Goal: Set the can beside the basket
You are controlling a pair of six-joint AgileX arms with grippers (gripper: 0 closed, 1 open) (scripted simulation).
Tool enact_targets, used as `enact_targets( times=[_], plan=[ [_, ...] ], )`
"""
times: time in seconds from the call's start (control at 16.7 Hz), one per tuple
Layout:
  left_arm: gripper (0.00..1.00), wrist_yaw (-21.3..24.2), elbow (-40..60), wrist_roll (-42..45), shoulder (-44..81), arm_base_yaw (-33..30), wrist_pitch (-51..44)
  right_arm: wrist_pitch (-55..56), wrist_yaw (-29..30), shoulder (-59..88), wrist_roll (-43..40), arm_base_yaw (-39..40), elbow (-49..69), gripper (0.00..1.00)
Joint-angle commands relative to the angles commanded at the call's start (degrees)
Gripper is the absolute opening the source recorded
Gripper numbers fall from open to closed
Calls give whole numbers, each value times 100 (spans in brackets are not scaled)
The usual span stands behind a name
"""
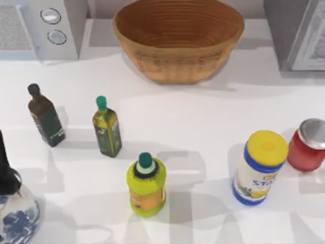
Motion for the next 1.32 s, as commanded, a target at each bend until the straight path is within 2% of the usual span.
enact_targets(
  times=[0.24, 0.54, 1.32],
  plan=[
    [100, 32, 173, 96, 169, -5, -102, 0, 0, 0, 0, 0, 0, 100],
    [100, 128, 1465, 860, 1536, 132, -936, 0, 0, 0, 0, 0, 0, 100],
    [100, 6, 6964, 4632, 8318, 1314, -5195, 0, 0, 0, 0, 0, 0, 100]
  ],
)
